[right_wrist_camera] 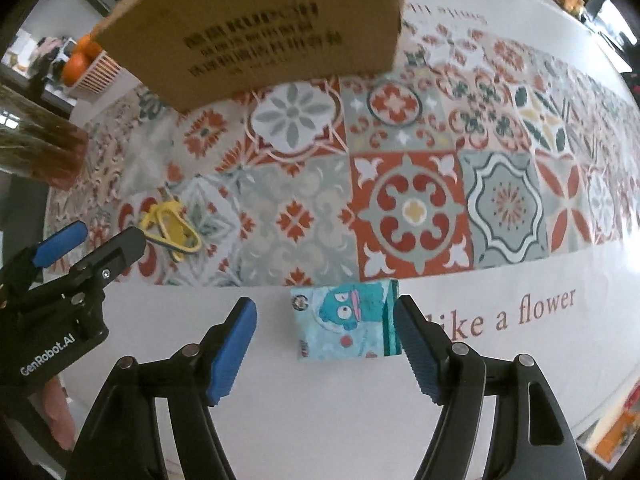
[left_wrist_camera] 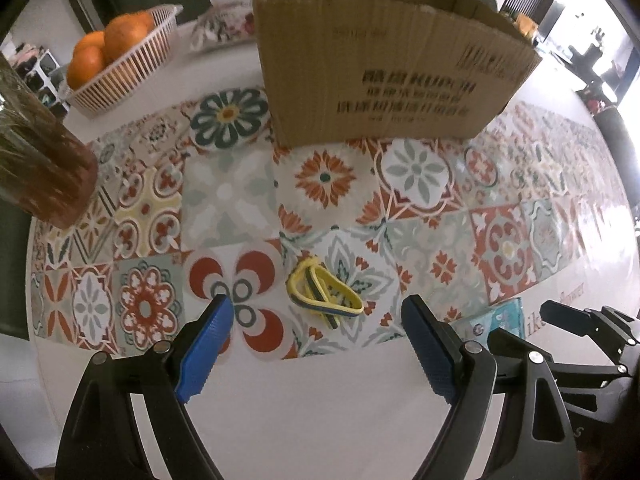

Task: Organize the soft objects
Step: 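Withdraw both tools and move toward the yellow clip and blue tissue pack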

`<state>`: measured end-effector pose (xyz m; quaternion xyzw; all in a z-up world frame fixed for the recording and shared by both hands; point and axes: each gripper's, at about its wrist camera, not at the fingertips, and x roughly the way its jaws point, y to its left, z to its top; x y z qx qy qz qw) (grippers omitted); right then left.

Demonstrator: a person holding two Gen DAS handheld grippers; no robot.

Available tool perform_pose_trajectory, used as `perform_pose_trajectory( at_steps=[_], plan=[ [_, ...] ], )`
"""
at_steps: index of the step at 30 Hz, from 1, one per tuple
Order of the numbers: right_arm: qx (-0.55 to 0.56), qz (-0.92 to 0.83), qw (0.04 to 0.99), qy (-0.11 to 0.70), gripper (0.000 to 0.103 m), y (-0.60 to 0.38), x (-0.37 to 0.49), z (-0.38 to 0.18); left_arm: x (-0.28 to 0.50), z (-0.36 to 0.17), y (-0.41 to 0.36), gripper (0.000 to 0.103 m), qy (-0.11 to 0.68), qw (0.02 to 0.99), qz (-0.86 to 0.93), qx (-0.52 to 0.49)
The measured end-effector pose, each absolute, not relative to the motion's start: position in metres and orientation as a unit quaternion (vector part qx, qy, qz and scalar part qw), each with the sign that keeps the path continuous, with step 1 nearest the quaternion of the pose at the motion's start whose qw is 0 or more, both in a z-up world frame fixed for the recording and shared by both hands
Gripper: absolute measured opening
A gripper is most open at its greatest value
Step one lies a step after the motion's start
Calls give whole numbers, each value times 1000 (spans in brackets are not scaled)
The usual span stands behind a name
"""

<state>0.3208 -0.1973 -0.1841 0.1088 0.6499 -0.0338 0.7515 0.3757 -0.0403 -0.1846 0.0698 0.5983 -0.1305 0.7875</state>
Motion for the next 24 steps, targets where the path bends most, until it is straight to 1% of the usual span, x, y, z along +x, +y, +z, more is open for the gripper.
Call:
perform_pose_trajectory(
  at_steps=[17, 24],
  plan=[
    [109, -52, 713, 691, 74, -197, 316, -233, 397, -232, -63, 86, 635, 758, -114, 90],
    [109, -58, 710, 694, 80, -194, 319, -248, 405, -247, -69, 84, 644, 751, -106, 98]
  ],
)
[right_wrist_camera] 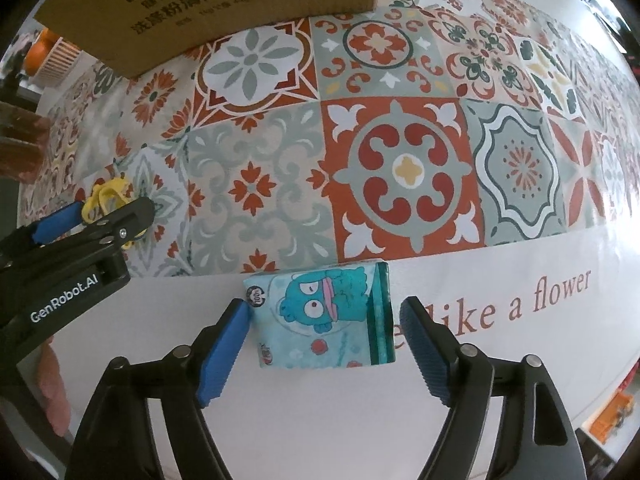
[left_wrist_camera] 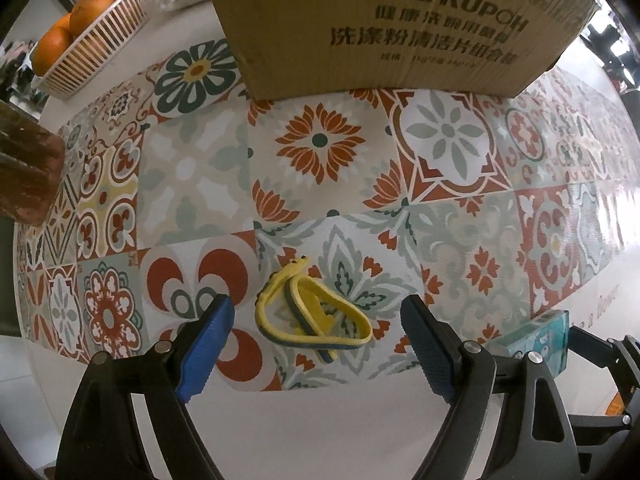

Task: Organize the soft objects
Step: 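Close left gripper on the yellow clip while right grasps the blue tissue pack, then lift and carry the yellow clip and tissue pack over the cardboard box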

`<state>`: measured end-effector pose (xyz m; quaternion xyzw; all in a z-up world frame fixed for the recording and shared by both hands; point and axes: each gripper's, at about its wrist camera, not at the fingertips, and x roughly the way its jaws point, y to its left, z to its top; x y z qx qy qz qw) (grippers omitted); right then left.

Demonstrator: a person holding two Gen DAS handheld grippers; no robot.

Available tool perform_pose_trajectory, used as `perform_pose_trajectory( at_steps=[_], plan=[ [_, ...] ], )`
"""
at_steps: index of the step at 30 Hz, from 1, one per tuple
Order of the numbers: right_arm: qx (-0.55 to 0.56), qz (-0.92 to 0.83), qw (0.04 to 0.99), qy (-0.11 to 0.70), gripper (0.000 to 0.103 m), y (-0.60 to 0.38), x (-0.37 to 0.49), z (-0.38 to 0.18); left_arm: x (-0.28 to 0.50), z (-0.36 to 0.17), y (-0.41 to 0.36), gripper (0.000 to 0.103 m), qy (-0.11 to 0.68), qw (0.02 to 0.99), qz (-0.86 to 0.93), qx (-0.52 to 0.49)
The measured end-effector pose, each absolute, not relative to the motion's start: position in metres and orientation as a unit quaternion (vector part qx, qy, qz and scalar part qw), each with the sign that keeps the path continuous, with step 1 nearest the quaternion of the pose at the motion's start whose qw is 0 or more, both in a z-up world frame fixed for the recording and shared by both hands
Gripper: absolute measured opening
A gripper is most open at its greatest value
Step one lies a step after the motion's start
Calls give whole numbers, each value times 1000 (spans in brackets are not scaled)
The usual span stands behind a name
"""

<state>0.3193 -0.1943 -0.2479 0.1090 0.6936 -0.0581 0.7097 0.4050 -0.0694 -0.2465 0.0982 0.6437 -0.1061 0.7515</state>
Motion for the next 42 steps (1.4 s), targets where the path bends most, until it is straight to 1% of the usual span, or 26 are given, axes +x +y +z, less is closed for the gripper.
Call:
perform_pose_trajectory(
  at_steps=[3, 7, 9, 10, 11, 12, 14, 18, 19, 20, 24, 26, 32, 42],
  plan=[
    [112, -57, 707, 696, 80, -196, 319, -256, 411, -253, -72, 80, 649, 748, -102, 100],
    [109, -60, 700, 703, 80, -194, 319, -268, 417, -263, -72, 72, 653, 744, -99, 98],
    [106, -59, 698, 706, 80, -192, 318, -274, 419, -265, -73, 71, 652, 745, -99, 94],
    [105, -59, 697, 707, 80, -191, 318, -276, 420, -266, -73, 68, 652, 746, -100, 91],
    [105, -61, 697, 706, 80, -187, 318, -278, 421, -267, -73, 64, 653, 745, -101, 88],
    [106, -61, 698, 706, 80, -187, 317, -278, 422, -267, -72, 62, 653, 746, -101, 82],
    [110, -62, 699, 703, 79, -186, 316, -278, 421, -268, -69, 52, 653, 746, -100, 78],
    [110, -61, 706, 696, 77, -188, 317, -274, 419, -268, -64, 47, 654, 746, -105, 71],
    [111, -61, 707, 695, 76, -191, 319, -274, 418, -268, -63, 41, 654, 746, -105, 69],
    [111, -60, 709, 694, 76, -192, 319, -272, 416, -267, -59, 34, 653, 747, -104, 70],
    [119, -58, 716, 685, 76, -193, 317, -267, 406, -266, -55, 32, 654, 746, -111, 63],
    [120, -56, 721, 681, 76, -192, 315, -266, 403, -265, -53, 29, 652, 747, -115, 57],
    [118, -54, 731, 670, 76, -194, 318, -244, 394, -257, -55, 27, 648, 750, -129, 40],
    [119, -44, 767, 628, 76, -202, 316, -206, 365, -220, -43, 25, 605, 783, -142, 25]
  ],
)
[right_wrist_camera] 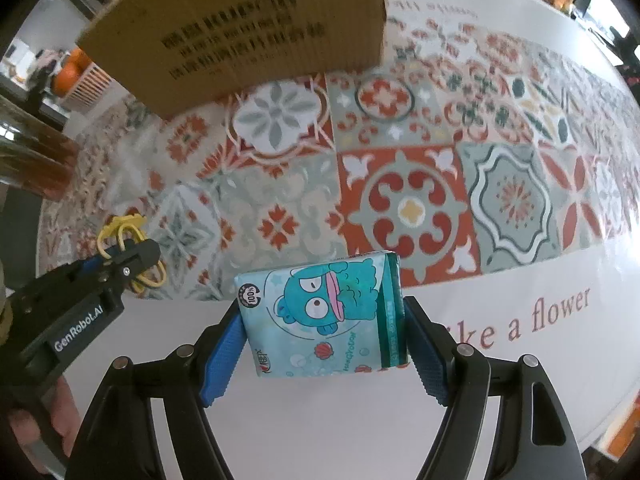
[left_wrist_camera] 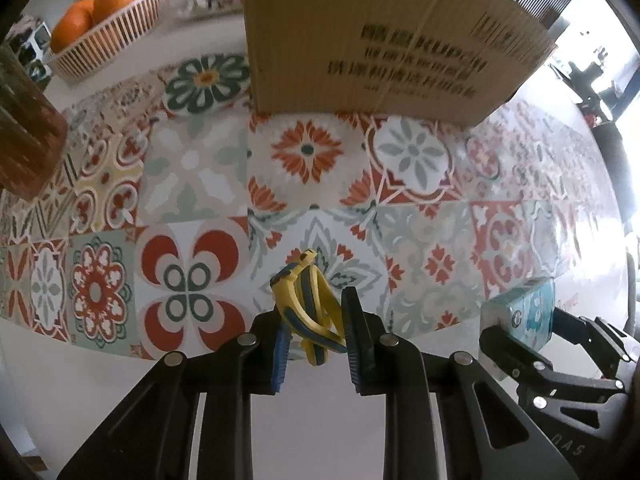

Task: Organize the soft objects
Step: 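Lift and carry the yellow clip and tissue pack over the cardboard box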

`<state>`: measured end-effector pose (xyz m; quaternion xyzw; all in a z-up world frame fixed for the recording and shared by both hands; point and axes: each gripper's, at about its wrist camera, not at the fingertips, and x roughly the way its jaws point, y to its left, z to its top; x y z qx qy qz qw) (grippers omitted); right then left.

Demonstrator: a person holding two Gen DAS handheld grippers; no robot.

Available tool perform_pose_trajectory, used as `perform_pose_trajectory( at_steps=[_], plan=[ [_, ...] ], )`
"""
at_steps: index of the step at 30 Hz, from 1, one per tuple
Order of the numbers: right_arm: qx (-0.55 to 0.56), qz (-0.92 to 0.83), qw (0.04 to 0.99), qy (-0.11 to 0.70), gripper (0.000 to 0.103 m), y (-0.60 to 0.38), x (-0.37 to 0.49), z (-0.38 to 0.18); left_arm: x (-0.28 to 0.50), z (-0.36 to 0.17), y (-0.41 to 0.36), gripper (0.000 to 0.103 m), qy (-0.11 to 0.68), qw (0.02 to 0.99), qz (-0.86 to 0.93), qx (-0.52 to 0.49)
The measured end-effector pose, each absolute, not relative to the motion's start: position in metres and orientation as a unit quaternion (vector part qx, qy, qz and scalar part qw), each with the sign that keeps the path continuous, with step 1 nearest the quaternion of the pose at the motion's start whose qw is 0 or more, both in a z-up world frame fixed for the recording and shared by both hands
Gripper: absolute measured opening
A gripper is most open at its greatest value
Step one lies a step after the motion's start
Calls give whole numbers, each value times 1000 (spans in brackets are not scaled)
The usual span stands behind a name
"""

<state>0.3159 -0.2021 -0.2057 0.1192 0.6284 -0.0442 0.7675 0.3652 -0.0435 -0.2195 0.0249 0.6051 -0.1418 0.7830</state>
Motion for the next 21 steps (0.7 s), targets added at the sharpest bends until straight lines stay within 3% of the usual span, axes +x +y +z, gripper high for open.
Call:
perform_pose_trajectory(
  at_steps=[21],
  plan=[
    [103, -10, 852, 513, 76, -201, 310, -125, 357, -134, -41, 24, 518, 840, -163, -24]
  ],
)
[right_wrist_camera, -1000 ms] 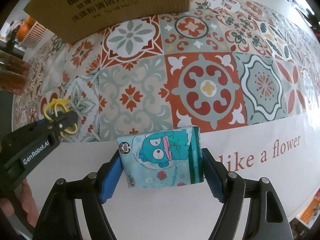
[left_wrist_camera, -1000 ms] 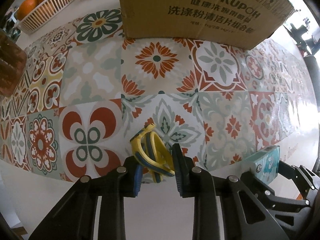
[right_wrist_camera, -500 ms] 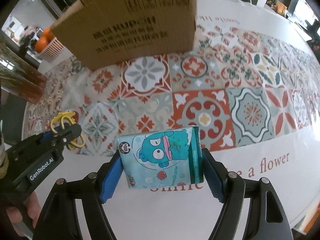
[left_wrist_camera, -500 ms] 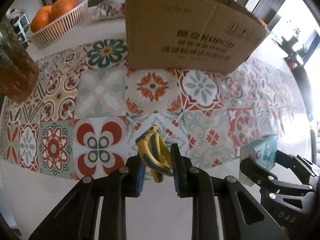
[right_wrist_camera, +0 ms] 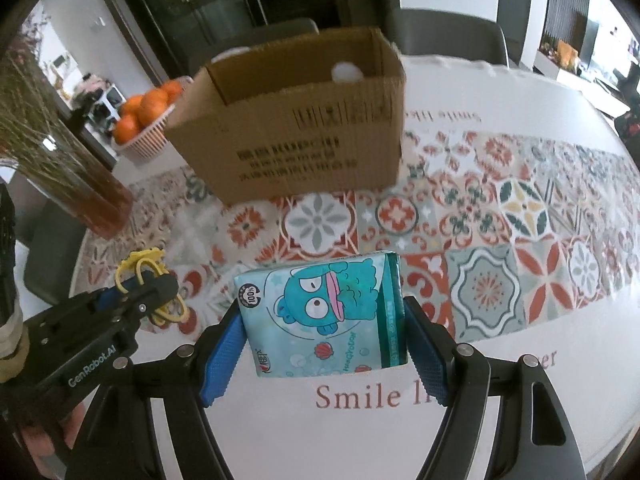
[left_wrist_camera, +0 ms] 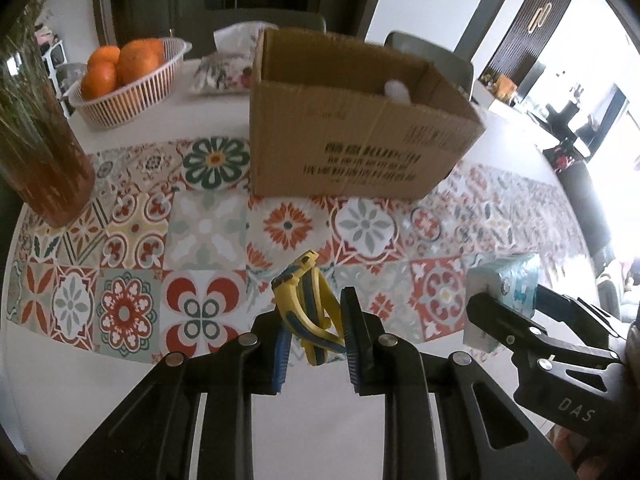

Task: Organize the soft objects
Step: 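Lift and carry the yellow clip and tissue pack over the cardboard box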

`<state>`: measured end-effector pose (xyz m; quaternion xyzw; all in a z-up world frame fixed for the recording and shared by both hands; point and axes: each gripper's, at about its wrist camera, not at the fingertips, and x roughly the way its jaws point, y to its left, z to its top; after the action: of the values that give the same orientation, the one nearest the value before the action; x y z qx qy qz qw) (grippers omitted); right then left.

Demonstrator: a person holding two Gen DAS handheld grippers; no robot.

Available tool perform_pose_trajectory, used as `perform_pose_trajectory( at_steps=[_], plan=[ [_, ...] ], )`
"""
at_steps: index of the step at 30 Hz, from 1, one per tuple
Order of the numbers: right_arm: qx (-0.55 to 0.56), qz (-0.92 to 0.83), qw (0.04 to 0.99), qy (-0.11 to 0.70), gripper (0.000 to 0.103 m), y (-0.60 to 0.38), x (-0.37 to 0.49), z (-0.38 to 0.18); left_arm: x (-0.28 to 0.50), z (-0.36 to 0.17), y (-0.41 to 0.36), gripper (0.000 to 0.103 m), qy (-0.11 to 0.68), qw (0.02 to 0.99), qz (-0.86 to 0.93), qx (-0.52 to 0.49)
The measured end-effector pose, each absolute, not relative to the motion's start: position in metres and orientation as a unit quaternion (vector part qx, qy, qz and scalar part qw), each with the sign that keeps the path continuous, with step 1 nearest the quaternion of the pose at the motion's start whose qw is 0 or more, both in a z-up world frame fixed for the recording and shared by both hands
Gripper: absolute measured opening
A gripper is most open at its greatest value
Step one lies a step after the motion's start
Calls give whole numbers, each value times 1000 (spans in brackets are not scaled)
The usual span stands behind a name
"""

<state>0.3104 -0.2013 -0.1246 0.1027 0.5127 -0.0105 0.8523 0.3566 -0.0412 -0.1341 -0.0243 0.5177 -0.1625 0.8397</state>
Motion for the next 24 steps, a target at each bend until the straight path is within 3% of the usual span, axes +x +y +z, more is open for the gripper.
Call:
perform_pose_trajectory(
  at_steps=[24],
  plan=[
    [89, 27, 903, 420, 76, -208, 328, -54, 366, -65, -48, 24, 442, 882, -159, -26]
  ],
)
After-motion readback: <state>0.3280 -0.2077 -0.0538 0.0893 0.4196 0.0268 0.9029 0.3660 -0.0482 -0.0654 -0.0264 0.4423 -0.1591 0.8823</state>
